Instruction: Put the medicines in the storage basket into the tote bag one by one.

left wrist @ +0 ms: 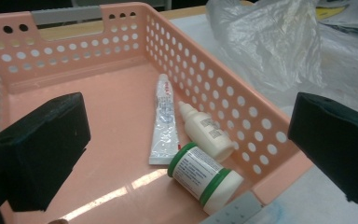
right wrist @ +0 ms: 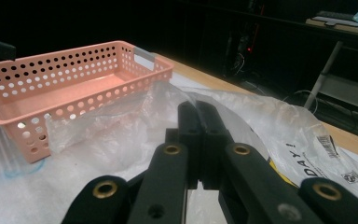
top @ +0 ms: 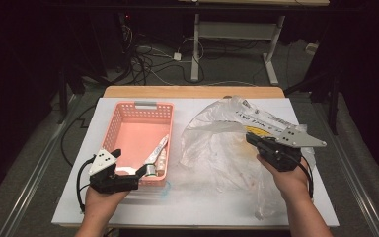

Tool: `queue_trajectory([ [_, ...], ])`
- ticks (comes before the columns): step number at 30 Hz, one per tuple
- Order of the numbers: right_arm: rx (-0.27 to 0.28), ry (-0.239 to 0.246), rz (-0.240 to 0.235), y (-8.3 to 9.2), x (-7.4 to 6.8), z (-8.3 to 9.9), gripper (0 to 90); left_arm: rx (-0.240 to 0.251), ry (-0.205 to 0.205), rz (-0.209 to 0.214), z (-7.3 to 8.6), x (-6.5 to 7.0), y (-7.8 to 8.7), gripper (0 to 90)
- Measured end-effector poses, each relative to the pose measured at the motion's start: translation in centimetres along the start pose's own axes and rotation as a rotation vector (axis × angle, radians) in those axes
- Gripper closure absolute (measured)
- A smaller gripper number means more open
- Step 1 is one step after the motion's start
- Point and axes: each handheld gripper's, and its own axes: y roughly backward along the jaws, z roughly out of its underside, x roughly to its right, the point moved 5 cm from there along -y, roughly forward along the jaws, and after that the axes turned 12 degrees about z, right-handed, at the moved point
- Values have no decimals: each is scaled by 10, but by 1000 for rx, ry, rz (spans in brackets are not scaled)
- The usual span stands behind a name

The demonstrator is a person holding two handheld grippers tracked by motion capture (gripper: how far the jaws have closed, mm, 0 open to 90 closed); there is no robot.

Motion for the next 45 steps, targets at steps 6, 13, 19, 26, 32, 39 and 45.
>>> queue_trajectory([
  [6,1,3,-17,-4,-1,0,900,-24,16,14,-6,-2,-2,0],
  [13,9,-4,-30,-5,-1,1,900,-29,33,45,-21,-3,-9,0],
  [19,11,-5,-33,-5,0,2,900,-11,40,46,-33,-7,-17,0],
  [26,12,-10,-34,-4,2,2,900,-20,18,36,-44,-12,-30,0],
  [32,17,-13,-34,-4,3,1,900,-60,11,14,-54,-23,-43,0],
  [39,16,-15,-34,-4,3,2,900,-140,28,6,-58,-36,-60,4],
  [45,18,-10,-40,-5,2,2,900,-233,54,5,-55,-49,-74,19],
])
